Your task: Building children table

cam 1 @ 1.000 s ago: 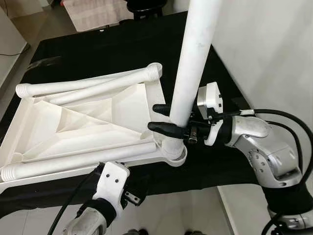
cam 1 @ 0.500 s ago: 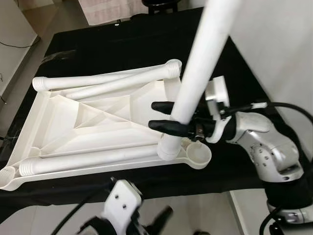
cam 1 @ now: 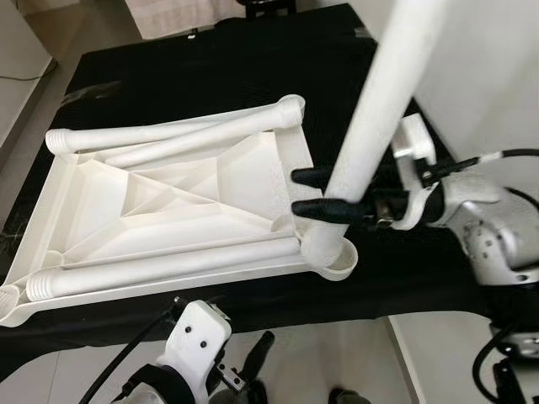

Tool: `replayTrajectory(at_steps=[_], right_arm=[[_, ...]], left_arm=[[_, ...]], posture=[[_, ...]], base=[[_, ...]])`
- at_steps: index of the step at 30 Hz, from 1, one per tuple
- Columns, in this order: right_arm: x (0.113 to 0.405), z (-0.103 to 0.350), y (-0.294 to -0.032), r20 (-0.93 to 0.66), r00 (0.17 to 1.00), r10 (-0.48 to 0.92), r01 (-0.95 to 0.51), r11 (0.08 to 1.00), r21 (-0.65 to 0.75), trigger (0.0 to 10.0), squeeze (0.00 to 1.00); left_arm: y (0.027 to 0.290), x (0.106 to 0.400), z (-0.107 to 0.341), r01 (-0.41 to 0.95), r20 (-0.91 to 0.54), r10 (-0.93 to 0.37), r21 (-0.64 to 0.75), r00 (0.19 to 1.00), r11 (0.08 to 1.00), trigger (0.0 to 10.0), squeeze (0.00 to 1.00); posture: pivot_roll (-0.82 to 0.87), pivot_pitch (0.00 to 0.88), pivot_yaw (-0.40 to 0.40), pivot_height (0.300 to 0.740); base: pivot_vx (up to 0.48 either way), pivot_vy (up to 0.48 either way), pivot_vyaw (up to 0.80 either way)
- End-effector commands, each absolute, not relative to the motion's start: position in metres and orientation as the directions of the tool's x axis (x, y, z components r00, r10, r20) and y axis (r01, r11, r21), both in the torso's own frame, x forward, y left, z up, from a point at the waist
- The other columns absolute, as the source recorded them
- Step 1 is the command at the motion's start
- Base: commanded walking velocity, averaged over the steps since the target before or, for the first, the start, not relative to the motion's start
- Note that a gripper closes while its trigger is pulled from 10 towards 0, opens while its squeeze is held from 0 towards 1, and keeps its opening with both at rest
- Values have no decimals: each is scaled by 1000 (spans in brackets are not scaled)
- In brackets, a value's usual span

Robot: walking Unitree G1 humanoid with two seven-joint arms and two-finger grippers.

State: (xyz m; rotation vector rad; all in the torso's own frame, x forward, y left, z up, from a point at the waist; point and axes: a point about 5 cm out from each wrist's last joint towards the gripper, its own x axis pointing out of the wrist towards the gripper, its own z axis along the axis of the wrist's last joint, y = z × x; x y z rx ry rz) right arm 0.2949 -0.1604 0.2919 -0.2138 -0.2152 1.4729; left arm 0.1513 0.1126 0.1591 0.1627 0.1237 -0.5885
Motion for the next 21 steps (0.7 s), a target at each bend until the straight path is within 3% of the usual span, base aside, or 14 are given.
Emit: replayTrajectory(at_steps=[1,11,21], right_arm=[[295,297,-167,13,75,997,-953,75,-293,10000,0],[294,299,-180,-55,23,998,-950,5,-313,10000,0],[280,295,-172,-196,-141,970,-931,-198,-307,10000,0]], left_arm=[[110,145,159,613,-170,-592,115,788,782,10000,0],[108,136,162,683,-174,-664,82,727,726,10000,0],[109,132,161,695,-183,-674,85,716,715,10000,0]], posture=[[15,331,114,740],[28,349,139,740],[29,351,157,740]], base=[[0,0,0],[0,0,0],[0,0,0]])
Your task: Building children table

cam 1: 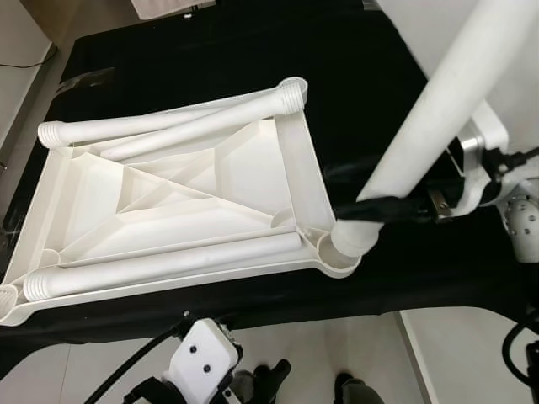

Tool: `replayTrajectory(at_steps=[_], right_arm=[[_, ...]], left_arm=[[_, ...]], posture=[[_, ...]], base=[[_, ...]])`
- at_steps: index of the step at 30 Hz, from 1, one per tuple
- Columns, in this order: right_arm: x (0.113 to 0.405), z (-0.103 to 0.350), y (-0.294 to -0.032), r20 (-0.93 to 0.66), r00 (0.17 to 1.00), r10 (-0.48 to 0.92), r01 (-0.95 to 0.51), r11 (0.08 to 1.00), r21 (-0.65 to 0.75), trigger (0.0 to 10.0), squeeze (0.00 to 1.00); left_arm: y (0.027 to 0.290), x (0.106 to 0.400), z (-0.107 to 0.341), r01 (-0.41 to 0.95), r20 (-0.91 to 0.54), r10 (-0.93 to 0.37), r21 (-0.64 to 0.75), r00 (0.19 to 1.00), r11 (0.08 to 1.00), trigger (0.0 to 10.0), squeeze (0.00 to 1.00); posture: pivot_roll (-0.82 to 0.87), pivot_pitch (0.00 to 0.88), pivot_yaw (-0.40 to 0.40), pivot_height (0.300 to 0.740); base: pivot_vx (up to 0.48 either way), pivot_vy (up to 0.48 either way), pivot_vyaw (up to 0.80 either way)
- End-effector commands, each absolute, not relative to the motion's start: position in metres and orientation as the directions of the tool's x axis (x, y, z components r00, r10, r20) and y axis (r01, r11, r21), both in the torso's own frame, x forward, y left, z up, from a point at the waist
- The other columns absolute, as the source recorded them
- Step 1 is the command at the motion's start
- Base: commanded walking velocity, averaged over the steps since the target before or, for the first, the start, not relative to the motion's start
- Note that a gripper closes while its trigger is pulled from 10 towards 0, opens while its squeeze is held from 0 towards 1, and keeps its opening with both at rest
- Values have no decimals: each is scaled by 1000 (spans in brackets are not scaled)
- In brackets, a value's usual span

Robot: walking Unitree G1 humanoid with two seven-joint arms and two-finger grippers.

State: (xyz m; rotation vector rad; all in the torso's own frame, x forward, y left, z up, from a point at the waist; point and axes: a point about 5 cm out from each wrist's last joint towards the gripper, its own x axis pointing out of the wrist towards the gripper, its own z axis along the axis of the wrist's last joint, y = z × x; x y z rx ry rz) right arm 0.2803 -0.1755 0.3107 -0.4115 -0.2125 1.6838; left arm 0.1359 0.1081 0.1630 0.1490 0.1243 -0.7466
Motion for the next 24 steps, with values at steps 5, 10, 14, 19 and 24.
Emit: replayTrajectory(at_steps=[5,10,14,19,24], right_arm=[[272,295,-161,-279,-205,938,-906,-290,-309,10000,0],[279,297,-148,-284,-178,942,-893,-276,-357,10000,0],[286,298,-143,-269,-128,955,-896,-228,-380,10000,0],[292,298,-142,-255,-105,961,-906,-198,-373,10000,0],[291,297,-146,-272,-118,955,-907,-215,-361,10000,0]], left_arm=[[109,133,161,699,-179,-679,81,712,711,10000,0],[106,134,161,696,-168,-679,75,714,714,10000,0],[105,134,161,694,-162,-678,72,717,716,10000,0],[103,134,162,688,-150,-675,67,723,722,10000,0],[103,134,163,686,-146,-673,67,725,725,10000,0]], posture=[[21,346,150,740],[12,349,135,740],[9,353,127,740],[9,359,113,740],[9,361,112,740]], base=[[0,0,0],[0,0,0],[0,0,0],[0,0,0],[0,0,0]])
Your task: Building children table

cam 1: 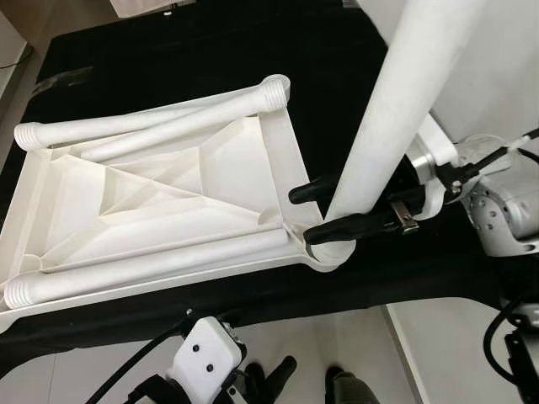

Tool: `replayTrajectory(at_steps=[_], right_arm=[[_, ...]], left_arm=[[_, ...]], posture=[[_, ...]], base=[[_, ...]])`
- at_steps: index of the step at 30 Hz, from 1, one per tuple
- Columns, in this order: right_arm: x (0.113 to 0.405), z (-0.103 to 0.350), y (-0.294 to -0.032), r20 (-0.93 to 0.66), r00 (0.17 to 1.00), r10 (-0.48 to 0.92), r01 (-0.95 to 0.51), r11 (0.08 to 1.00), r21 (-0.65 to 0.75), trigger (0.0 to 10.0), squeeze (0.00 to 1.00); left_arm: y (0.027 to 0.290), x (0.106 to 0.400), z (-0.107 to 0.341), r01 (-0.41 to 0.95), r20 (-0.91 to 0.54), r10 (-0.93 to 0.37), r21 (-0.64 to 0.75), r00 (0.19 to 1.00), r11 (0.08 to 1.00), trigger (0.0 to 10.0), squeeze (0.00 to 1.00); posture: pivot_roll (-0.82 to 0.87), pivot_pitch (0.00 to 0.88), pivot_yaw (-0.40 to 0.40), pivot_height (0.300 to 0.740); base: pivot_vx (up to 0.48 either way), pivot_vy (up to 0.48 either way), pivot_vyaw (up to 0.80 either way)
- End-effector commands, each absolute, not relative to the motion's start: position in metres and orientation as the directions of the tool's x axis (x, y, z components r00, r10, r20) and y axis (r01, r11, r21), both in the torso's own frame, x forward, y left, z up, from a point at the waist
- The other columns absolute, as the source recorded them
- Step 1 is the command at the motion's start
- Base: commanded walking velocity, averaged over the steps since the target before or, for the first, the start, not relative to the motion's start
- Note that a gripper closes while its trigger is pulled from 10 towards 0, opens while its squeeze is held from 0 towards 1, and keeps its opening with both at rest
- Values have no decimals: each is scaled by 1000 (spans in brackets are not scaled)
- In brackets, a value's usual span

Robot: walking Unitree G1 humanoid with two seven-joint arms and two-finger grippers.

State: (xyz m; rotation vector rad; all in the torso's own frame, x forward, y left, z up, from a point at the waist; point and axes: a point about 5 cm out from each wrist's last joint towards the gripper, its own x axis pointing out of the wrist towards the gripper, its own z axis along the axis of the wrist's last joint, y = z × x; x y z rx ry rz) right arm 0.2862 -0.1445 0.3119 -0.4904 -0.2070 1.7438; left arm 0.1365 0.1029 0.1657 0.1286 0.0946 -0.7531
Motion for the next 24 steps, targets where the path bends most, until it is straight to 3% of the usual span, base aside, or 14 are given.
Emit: replayTrajectory(at_steps=[1,13,20,24], right_arm=[[291,297,-146,-272,-118,955,-907,-215,-361,10000,0],[302,308,-139,-222,-44,974,-910,-131,-394,10000,0],[297,305,-142,-236,-91,967,-911,-177,-373,10000,0],[283,302,-148,-267,-197,943,-905,-280,-319,10000,0]], left_arm=[[103,134,163,686,-146,-673,67,725,725,10000,0],[102,134,163,686,-142,-674,60,725,725,10000,0],[101,135,163,682,-138,-671,60,729,729,10000,0],[102,135,164,679,-135,-668,60,732,732,10000,0]], posture=[[9,361,112,740],[5,368,110,740],[5,370,106,740],[3,372,106,740]], base=[[0,0,0],[0,0,0],[0,0,0],[0,0,0]])
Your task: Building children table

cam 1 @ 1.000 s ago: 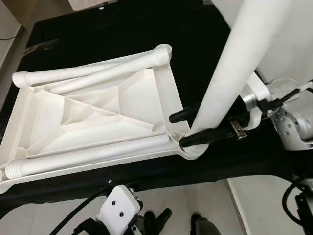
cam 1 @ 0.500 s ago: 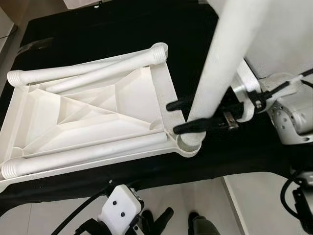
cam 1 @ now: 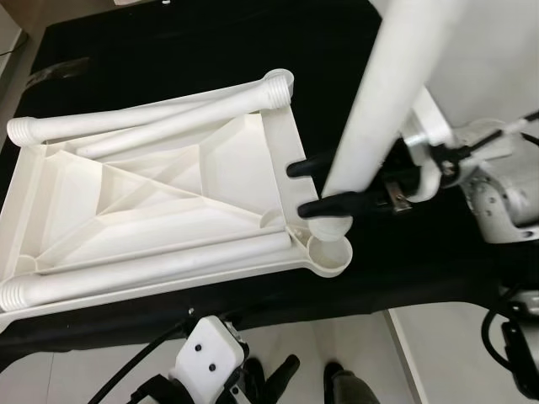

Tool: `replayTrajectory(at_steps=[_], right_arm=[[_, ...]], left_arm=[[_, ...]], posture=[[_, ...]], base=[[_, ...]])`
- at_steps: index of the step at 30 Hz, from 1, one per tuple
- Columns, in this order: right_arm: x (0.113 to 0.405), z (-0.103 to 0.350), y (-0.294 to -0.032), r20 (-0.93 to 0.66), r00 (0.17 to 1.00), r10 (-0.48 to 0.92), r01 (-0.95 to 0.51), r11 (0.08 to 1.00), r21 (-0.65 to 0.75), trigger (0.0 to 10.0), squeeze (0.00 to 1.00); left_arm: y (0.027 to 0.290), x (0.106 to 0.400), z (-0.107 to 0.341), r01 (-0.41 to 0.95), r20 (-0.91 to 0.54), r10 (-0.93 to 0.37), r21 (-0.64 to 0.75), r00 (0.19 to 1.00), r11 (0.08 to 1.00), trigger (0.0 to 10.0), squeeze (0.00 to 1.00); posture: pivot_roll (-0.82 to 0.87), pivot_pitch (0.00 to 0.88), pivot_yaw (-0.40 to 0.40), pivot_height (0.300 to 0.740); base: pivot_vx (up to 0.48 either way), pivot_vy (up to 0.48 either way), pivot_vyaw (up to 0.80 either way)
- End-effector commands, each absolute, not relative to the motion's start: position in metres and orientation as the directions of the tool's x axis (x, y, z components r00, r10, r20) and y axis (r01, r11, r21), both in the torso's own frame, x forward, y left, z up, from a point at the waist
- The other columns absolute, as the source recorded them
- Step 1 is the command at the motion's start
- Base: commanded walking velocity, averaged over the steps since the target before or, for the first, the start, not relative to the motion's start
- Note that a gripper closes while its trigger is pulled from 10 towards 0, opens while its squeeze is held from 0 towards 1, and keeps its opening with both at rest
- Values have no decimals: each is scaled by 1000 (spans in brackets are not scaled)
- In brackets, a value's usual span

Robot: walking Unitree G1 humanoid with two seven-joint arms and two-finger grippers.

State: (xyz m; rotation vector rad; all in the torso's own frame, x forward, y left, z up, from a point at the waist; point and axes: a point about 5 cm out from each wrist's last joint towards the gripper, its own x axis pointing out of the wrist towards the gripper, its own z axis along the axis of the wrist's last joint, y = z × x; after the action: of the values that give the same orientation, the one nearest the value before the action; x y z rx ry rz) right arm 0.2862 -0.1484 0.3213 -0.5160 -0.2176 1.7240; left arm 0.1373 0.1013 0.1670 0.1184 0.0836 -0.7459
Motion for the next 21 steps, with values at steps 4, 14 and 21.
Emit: replayTrajectory(at_steps=[4,14,21], right_arm=[[281,302,-149,-271,-211,939,-904,-293,-311,10000,0],[278,292,-135,-284,-203,937,-905,-290,-312,10000,0],[285,291,-129,-267,-149,952,-913,-236,-332,10000,0]], left_arm=[[102,135,164,679,-134,-668,60,732,732,10000,0],[102,136,164,680,-132,-669,62,731,730,10000,0],[101,136,164,677,-129,-667,61,734,734,10000,0]], posture=[[3,371,107,740],[1,372,106,740],[2,373,101,740]], base=[[0,0,0],[0,0,0],[0,0,0]])
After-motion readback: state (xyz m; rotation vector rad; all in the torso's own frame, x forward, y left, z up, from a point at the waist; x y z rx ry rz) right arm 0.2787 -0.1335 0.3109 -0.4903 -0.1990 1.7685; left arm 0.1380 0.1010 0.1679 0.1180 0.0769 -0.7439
